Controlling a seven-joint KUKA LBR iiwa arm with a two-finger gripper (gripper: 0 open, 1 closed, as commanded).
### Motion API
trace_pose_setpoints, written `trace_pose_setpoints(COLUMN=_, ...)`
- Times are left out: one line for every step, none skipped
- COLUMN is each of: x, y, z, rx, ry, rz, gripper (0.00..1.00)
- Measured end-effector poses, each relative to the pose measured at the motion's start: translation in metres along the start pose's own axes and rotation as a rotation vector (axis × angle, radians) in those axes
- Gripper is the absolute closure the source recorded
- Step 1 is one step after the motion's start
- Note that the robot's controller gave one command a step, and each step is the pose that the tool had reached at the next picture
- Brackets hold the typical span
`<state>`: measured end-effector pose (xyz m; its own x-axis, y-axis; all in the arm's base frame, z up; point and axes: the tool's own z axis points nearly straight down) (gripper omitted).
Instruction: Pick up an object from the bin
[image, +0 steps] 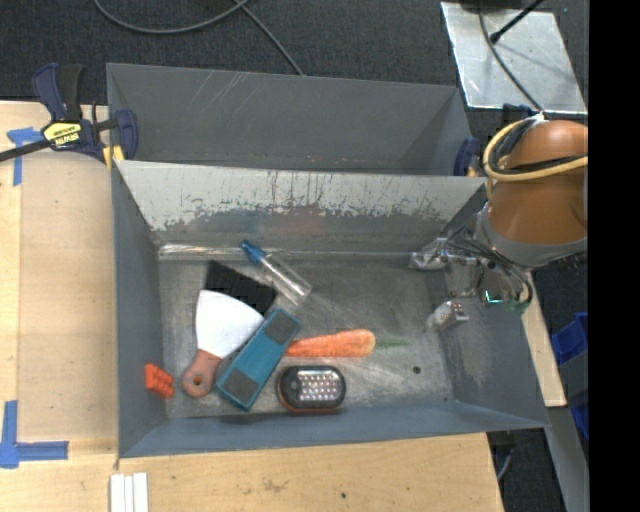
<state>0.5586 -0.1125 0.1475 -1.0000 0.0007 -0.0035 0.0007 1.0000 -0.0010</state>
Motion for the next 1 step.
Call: trace_pose_setpoints(x=0.0089, y=0.0239, z=0.0195, rx=0.004, ry=-0.006, rz=-0.143, gripper=0.00)
